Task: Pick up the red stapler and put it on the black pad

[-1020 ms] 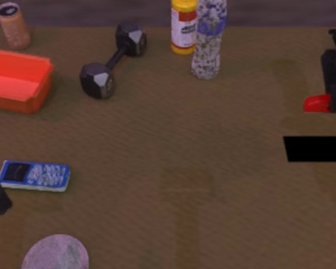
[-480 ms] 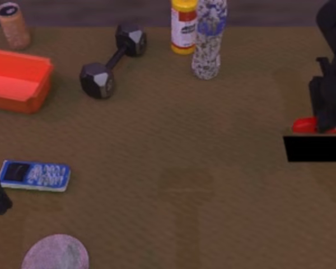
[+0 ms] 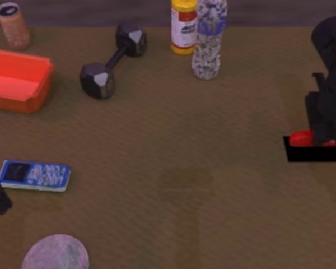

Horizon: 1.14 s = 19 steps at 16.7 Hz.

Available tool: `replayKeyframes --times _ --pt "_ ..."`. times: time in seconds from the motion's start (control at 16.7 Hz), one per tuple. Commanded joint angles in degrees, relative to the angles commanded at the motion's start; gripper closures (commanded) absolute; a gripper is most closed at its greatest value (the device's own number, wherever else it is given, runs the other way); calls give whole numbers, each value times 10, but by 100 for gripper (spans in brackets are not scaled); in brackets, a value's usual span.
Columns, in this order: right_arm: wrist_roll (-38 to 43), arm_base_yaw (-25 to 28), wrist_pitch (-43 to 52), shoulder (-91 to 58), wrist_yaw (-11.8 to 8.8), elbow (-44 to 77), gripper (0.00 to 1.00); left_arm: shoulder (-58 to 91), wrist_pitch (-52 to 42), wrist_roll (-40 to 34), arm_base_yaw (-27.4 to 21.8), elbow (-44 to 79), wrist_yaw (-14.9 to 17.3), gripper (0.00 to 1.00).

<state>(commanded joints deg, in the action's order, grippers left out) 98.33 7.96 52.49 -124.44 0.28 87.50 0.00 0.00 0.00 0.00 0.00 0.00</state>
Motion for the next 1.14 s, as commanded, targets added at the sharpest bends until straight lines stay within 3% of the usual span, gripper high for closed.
replayKeyframes --times 0.78,1.14 --pt "0 0 0 0 0 0 2 0 0 0 0 0 0 0" --pt "0 0 0 0 0 0 0 0 0 0 0 0 0 0"
